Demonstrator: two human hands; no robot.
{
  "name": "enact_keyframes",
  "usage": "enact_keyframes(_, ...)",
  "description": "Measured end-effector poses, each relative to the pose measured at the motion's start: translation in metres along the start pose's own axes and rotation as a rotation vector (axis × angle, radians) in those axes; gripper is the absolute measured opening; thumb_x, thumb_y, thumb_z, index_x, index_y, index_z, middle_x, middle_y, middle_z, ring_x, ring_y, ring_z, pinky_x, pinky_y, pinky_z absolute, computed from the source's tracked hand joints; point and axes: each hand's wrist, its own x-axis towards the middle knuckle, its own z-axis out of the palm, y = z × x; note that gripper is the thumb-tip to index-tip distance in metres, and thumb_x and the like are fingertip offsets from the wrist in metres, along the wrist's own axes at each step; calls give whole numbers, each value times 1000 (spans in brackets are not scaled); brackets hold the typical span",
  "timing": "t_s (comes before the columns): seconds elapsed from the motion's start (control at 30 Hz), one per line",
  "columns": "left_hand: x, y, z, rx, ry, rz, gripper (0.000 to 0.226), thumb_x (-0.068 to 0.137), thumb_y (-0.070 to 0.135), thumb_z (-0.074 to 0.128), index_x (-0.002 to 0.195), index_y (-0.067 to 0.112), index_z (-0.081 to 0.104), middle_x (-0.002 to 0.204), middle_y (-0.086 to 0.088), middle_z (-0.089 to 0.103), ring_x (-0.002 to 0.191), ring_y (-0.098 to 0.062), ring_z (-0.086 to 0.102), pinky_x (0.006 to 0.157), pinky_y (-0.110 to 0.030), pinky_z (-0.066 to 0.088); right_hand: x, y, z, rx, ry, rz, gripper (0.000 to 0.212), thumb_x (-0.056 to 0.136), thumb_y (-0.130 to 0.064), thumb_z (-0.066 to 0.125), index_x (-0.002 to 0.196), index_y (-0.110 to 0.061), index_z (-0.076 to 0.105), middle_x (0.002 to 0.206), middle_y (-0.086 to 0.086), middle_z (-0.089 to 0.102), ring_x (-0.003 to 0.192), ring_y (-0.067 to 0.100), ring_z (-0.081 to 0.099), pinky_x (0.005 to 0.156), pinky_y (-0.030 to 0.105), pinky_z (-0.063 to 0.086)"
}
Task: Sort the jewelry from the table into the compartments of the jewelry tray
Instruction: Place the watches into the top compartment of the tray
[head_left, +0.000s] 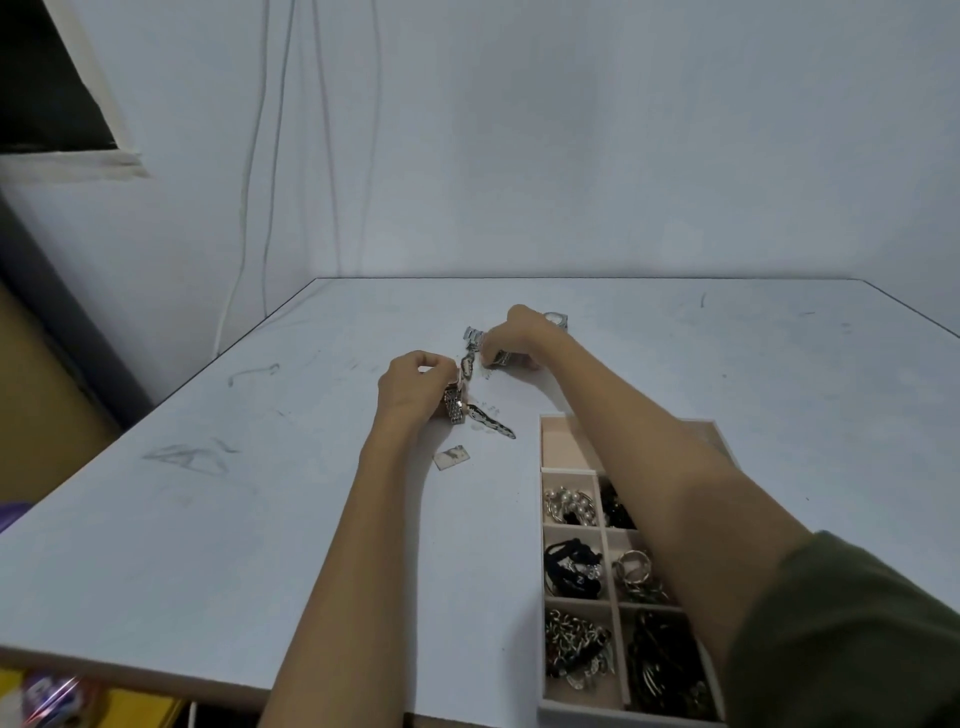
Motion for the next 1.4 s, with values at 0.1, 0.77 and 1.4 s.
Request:
enact_keyframes(0.1,-1,2,0,-11,-12,-9,22,53,40,63,69,25,69,88,-12,71,90,-36,68,82,-50,56,-3,4,-11,173,-65,46,25,76,9,67,63,-4,50,60,13,50,40,19,45,43,23,37)
enact_keyframes(0.77,-35,21,1,-187,-111,39,22,86,3,67,107,4,65,62,-5,62,56,-17,62,60,-28,59,-117,80,-98,1144,-144,40,11,87,-8,64,98,-6,65,94,8,72,82,20,72,71,28,60)
enact_keyframes(1.4,-89,57,23,66,-588,240,26,82,18,73,107,16,67,93,-6,75,84,-9,68,68,-22,51,-167,110,-104,1018,24,-65,45,69,-13,76,112,-15,60,90,1,72,73,13,65,56,20,52)
